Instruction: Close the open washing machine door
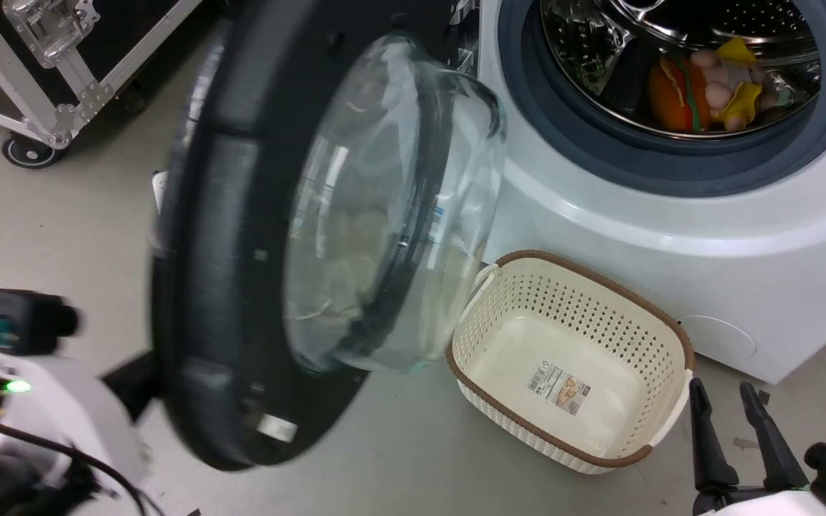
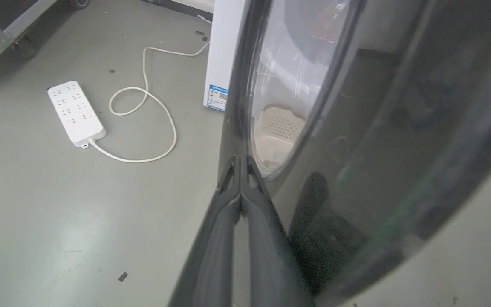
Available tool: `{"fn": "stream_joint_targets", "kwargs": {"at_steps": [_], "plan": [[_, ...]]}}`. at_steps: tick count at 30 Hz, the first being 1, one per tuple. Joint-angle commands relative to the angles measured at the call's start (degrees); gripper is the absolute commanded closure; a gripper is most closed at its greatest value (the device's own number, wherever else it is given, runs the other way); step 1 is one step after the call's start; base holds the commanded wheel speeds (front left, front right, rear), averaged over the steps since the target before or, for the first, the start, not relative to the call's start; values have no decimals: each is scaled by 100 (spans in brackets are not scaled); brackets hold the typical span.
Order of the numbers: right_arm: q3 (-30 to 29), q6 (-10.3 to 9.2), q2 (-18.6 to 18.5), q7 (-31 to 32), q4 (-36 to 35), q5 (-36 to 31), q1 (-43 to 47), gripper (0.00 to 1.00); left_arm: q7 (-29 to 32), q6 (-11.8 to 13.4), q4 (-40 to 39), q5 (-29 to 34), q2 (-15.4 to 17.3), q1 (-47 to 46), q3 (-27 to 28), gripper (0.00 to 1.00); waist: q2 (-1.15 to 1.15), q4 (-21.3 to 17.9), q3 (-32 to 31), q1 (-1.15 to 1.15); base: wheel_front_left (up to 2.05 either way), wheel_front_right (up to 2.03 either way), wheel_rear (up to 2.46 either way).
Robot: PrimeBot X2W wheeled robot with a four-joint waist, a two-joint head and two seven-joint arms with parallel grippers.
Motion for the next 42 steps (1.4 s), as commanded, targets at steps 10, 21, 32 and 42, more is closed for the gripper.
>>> {"fn": "stream_joint_targets", "kwargs": {"at_steps": [10, 21, 32, 42], "plan": [[-139, 6, 4, -193, 267, 296, 1, 0, -38, -78, -859, -392, 98, -401, -1734, 100, 0, -386, -144, 0, 0, 0, 0], [-413, 6, 4, -210, 187, 351, -150, 0, -898, -78, -114, 33, -791, -1271, -2937, 100, 0, -1276, -83, 0, 0, 0, 0], [-325, 6, 4, -211, 128, 474, -294, 0, -1968, 97, 1600, 817, -1868, -2088, -3218, 100, 0, -2367, 57, 0, 0, 0, 0], [-22, 6, 4, -211, 58, 728, -584, 0, -3185, 589, 3326, 1522, -2498, -3123, -2981, 100, 0, -3249, 361, 0, 0, 0, 0]]}}
